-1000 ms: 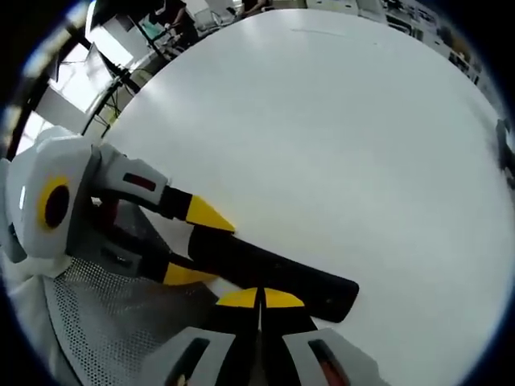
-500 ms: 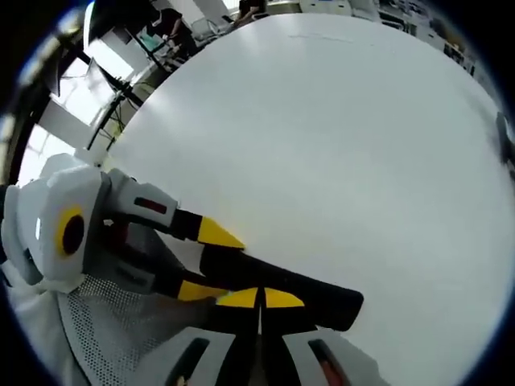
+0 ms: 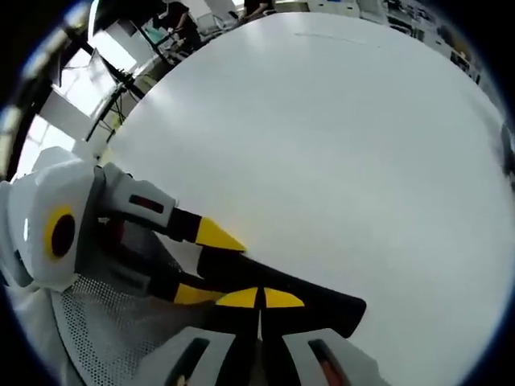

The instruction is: Press the specified remote control buttons in sequence, fully releasing each button before pressing the next.

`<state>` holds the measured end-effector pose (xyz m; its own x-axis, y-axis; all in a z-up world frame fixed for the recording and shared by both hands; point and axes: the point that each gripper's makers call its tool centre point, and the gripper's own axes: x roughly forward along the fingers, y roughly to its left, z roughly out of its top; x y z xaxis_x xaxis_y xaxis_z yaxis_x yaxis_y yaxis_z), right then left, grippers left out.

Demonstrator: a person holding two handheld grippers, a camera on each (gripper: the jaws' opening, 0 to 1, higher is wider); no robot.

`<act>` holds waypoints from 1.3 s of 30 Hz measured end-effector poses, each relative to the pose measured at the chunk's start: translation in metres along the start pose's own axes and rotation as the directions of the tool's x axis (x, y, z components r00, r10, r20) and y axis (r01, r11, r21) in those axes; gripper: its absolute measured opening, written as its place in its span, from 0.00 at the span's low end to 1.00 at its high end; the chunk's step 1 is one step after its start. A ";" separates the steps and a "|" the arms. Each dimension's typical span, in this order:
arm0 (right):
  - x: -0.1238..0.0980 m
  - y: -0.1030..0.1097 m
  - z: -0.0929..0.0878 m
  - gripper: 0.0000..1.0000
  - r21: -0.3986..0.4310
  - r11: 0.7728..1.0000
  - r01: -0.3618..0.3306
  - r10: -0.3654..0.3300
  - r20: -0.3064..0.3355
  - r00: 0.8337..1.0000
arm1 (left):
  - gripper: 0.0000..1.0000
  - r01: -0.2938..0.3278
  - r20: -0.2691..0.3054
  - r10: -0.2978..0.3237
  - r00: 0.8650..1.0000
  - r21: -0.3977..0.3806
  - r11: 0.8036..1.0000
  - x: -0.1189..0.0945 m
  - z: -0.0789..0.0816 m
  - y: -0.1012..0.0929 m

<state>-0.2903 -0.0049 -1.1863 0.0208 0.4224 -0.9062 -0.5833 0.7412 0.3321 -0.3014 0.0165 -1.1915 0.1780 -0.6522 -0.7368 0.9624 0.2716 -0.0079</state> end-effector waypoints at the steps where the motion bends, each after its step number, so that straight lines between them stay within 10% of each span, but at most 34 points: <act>1: 0.000 0.000 0.000 0.00 0.004 1.000 -0.003 0.003 0.001 1.000 | 0.25 0.000 0.000 0.000 1.000 0.000 1.000 0.000 0.000 0.000; 39: 0.006 0.013 0.003 0.00 -0.005 0.999 -0.041 0.041 0.022 0.999 | 0.25 -0.004 0.009 0.004 1.000 -0.009 1.000 0.000 0.000 0.001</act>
<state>-0.2959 0.0090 -1.1868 0.0151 0.4639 -0.8858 -0.5874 0.7210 0.3676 -0.3005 0.0163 -1.1915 0.1834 -0.6575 -0.7308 0.9597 0.2807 -0.0116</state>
